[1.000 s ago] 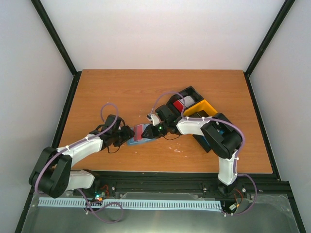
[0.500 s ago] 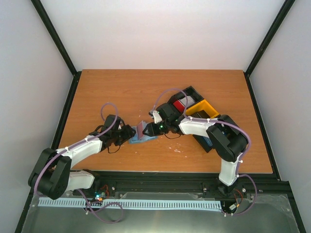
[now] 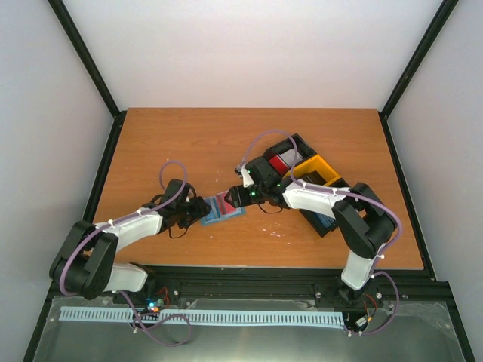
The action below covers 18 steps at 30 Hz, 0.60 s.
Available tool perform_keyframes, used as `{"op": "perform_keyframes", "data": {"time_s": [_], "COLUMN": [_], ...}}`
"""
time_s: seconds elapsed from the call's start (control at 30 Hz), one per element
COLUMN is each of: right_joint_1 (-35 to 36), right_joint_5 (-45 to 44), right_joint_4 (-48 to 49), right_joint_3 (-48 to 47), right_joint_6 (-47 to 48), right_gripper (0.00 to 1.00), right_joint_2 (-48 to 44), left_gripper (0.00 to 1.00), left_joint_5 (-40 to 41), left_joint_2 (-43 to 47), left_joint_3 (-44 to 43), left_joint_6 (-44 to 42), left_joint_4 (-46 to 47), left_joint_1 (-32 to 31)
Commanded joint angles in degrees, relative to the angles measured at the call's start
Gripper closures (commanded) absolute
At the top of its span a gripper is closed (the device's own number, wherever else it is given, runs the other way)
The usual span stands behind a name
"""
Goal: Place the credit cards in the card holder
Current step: Turn over the card slot in the card holder.
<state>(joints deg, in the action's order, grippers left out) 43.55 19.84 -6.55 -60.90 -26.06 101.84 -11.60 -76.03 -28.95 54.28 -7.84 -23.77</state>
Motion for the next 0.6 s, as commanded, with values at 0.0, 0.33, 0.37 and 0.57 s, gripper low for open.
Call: {"op": "perform_keyframes", "data": {"time_s": [0.0, 0.33, 0.37, 0.57], "right_joint_1": [0.83, 0.79, 0.83, 0.83], "right_joint_5": [-3.29, 2.68, 2.68, 0.52], "right_joint_4": [-0.51, -0.86, -1.43, -3.15], "right_joint_3": [0.23, -0.65, -0.96, -1.30], "right_joint_6": [0.85, -3.46, -3.48, -3.05], "right_gripper": [0.43, 0.62, 0.63, 0.61], "right_joint_2": [-1.46, 4.02, 4.47, 5.10], "left_gripper": [0.39, 0.43, 0.43, 0.43], "left_joint_5": [1.25, 1.05, 1.06, 0.98], "left_joint_2": [-0.95, -1.05, -1.02, -1.03], "left_joint_3": [-1.96, -2.08, -2.14, -2.25], "left_joint_6": [-1.45, -1.65, -1.76, -1.83], "left_joint_4": [-0.95, -0.95, -0.95, -0.95], "left_joint_1": [0.21, 0.21, 0.21, 0.21]}}
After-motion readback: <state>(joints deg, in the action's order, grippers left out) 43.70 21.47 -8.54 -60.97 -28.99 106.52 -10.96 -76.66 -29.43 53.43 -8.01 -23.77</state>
